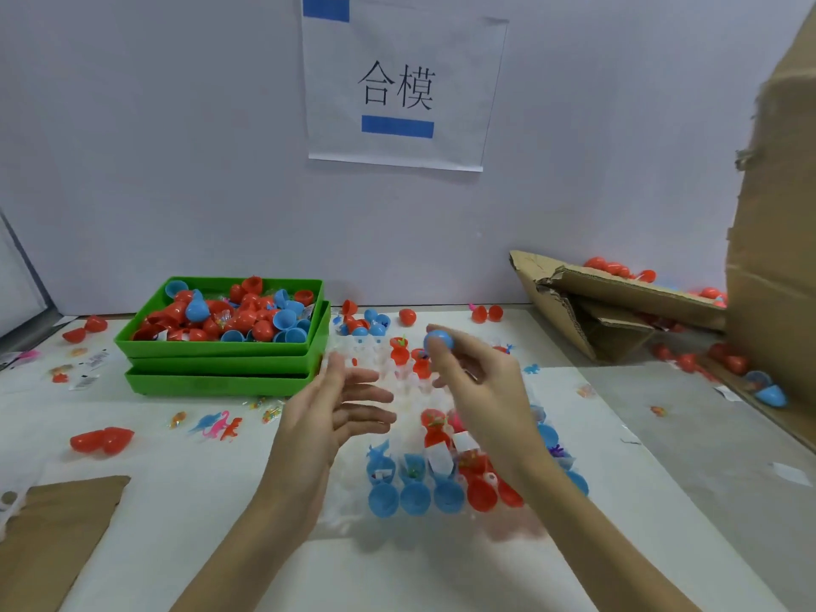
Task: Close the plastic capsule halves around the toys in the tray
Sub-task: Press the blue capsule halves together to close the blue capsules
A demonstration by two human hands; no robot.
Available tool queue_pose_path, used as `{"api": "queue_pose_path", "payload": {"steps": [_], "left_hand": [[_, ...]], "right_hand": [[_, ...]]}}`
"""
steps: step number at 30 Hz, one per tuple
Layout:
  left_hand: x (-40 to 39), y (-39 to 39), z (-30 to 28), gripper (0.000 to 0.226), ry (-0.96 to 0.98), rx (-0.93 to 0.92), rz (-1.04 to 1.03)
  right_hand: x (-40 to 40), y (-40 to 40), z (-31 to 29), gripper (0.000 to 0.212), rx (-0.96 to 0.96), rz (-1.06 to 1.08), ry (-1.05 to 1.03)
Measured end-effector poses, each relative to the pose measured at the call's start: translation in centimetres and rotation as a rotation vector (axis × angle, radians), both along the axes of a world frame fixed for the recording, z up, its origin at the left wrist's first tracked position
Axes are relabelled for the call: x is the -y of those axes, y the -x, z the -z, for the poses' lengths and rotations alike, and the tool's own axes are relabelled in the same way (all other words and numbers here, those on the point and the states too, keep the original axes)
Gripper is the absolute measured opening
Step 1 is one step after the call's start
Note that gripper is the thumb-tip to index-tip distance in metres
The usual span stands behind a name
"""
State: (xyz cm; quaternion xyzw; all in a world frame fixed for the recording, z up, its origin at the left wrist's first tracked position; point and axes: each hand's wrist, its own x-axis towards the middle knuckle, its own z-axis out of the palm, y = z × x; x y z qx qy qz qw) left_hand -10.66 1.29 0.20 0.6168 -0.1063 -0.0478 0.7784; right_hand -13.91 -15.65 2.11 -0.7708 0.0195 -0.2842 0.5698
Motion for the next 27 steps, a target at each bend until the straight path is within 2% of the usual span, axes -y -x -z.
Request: {"api": "queue_pose_path", "payload": {"steps": [2, 4, 6, 10, 12, 15, 18, 19, 20, 23, 25, 27], "left_hand": [[-0.6, -0.4, -0.3, 0.059, 0.028, -0.018, -0.047], [-1.1, -0.7, -0.4, 0.057, 0.054, -0.037, -0.073], [-1.4, -1.0, -0.4, 0.057, 0.069, -0.051, -0.075], [-1.7, -1.7, -0.2, 0.059, 0.09, -0.084, -0.058], [-1.7, -2.2, -0.3, 0.06, 0.086, -0.104, -0.057], [-1.7, -2.5, -0.4, 0.058, 0.084, -0.12, -0.061], [-1.9, -2.2, -0.5, 0.053, 0.062, -0.097, -0.06], [-2.0, -2.1, -0.5, 0.051, 0.039, -0.079, -0.055], [-2.0, -2.1, -0.5, 0.048, -0.001, -0.057, -0.052], [-2.2, -1.9, -0.2, 0.036, -0.191, 0.063, -0.041], [-2.4, -1.8, 0.1, 0.03, -0.38, 0.229, -0.016], [-2.8, -1.7, 0.2, 0.03, -0.608, 0.415, 0.097]], "right_hand": [[2.5, -2.1, -2.2, 0.031, -0.127, -0.154, -0.674], [6.0, -5.2, -4.6, 0.026, -0.132, -0.232, -1.201], [9.0, -8.1, -6.7, 0.034, -0.058, -0.163, -1.426], [13.0, -12.9, -8.0, 0.048, 0.141, -0.025, -1.547], [14.1, -14.4, -8.0, 0.051, 0.138, 0.027, -1.521], [13.7, -14.9, -7.4, 0.047, 0.005, 0.036, -1.349], [11.3, -12.6, -5.9, 0.021, -0.155, -0.005, -1.09], [10.7, -11.5, -5.3, 0.017, -0.206, -0.006, -0.99], [9.9, -10.1, -4.7, 0.027, -0.246, -0.004, -0.879], [7.5, -5.5, -2.6, 0.046, -0.289, -0.037, -0.6], [6.1, -2.9, -1.3, 0.05, -0.245, -0.062, -0.533], [5.0, -1.3, -0.7, 0.05, -0.232, -0.032, -0.487]]}}
